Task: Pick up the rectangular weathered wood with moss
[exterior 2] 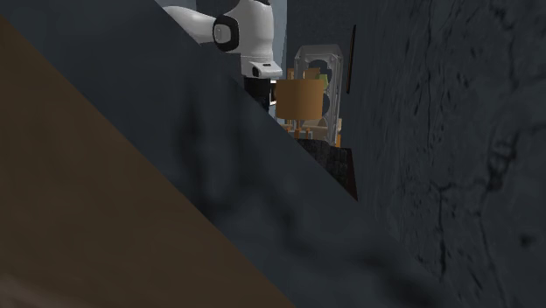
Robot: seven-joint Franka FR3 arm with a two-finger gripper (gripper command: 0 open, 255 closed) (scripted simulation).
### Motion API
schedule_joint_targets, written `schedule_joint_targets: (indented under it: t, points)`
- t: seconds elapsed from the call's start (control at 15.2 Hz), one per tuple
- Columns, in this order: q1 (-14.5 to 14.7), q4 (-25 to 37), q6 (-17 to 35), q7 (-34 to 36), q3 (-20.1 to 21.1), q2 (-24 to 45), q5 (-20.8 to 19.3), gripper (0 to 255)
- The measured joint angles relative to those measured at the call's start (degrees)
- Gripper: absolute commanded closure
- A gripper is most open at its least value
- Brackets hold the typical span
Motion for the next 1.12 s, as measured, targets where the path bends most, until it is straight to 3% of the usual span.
schedule_joint_targets:
  t: [0.2, 0.66, 0.73, 1.12]
  points:
    - [-1.03, 4.26, 0.05, -3.66, -1.57, 6.1, 3.74, 0]
    - [-1.26, 1.49, 4.14, -5.13, -1.74, 7.85, 4.83, 0]
    - [-1.26, 1.15, 4.45, -5.19, -1.74, 7.84, 4.84, 255]
    - [-1.25, 0.88, 4.76, -5.25, -1.74, 7.86, 4.89, 255]
